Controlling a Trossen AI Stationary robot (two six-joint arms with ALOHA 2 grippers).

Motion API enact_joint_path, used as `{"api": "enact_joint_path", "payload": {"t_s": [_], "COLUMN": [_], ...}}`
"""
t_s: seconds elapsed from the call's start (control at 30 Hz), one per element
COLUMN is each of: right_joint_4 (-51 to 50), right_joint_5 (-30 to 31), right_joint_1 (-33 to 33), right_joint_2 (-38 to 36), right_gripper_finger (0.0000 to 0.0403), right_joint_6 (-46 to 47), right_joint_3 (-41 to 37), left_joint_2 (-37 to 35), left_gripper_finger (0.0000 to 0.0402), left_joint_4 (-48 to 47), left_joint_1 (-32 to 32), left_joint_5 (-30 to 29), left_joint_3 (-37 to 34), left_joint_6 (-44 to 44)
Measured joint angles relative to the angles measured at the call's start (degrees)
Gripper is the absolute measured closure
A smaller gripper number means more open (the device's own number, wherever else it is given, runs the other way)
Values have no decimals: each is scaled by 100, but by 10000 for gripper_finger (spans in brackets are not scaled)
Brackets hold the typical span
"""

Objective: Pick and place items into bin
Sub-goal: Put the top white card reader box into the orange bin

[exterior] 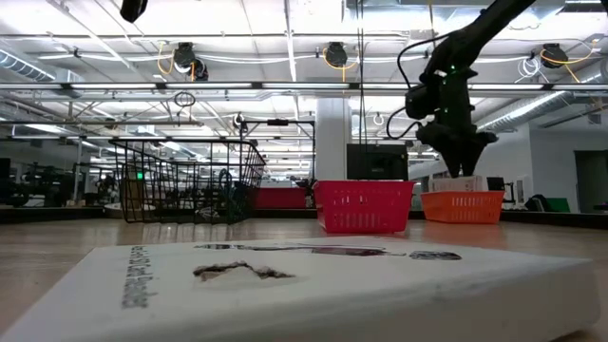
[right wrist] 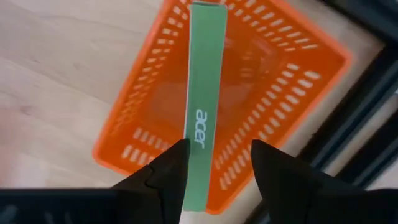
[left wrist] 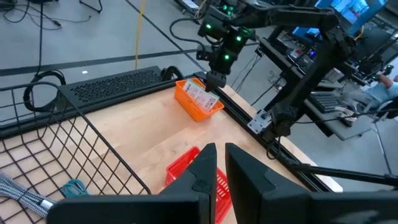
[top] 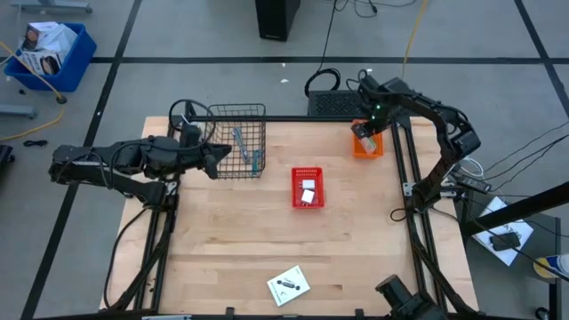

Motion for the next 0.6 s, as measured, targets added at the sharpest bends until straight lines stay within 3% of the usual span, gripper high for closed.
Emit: {"api": "enact_joint_path", "payload": {"t_s": [0.2, 0.43, 0.6], "right_joint_4": [142, 254, 358], "right_joint_5": [-214, -327, -935], "right_joint_1": [-3, -42, -42], "right_joint_2": [63, 26, -4], "right_gripper_finger": [248, 312, 349], "right_joint_6": [105, 354, 441], "right_joint_3": [-146, -126, -124], "left_joint_2": [-2, 0, 0], "left_gripper_finger": [364, 364, 364], "left_joint_4": [0, 0, 0], "left_joint_1": [1, 1, 1], "left_joint_5": [0, 6, 7], "left_joint_3": [0, 0, 0], "left_joint_6": [-11, -32, -31]}}
